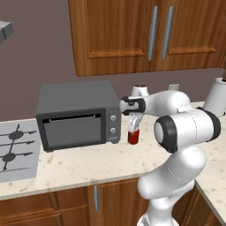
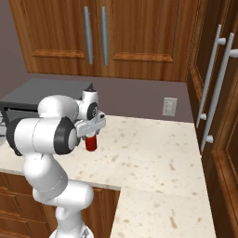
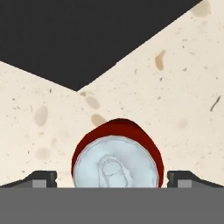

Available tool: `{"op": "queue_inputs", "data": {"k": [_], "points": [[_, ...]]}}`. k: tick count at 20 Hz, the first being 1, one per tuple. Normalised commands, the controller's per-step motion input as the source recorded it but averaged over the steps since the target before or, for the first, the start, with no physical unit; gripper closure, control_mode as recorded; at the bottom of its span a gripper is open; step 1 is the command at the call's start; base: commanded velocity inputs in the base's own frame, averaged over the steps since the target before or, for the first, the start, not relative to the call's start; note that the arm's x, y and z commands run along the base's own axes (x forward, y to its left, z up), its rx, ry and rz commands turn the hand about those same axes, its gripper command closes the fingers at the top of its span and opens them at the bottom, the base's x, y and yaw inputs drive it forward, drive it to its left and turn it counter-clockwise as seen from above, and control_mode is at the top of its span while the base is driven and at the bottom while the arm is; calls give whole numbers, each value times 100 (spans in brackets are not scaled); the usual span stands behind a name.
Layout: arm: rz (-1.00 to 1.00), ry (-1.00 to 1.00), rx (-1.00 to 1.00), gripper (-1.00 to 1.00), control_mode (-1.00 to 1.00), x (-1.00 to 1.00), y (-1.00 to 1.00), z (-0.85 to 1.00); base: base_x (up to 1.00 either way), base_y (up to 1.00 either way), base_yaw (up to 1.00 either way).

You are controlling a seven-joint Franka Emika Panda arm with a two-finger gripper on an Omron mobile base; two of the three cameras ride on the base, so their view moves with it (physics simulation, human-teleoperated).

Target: Four empty soda cans are scattered around the kitchen. Gather all the cans and cluster them next to the stove for recycling.

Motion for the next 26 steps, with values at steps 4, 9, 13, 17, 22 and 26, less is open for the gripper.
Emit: {"op": "queue_inputs", "data": {"k": [4, 9, 13, 17, 22, 26], "points": [[3, 1, 0, -100, -100, 0, 0, -8, 0, 0, 0], [3, 1, 0, -100, -100, 0, 0, -8, 0, 0, 0], [3, 2, 0, -100, -100, 0, 0, -6, 0, 0, 0], [3, 2, 0, -100, -100, 0, 0, -10, 0, 0, 0], [2, 2, 0, -100, -100, 0, 0, -7, 0, 0, 0], [3, 1, 0, -100, -100, 0, 0, -11, 0, 0, 0]]}}
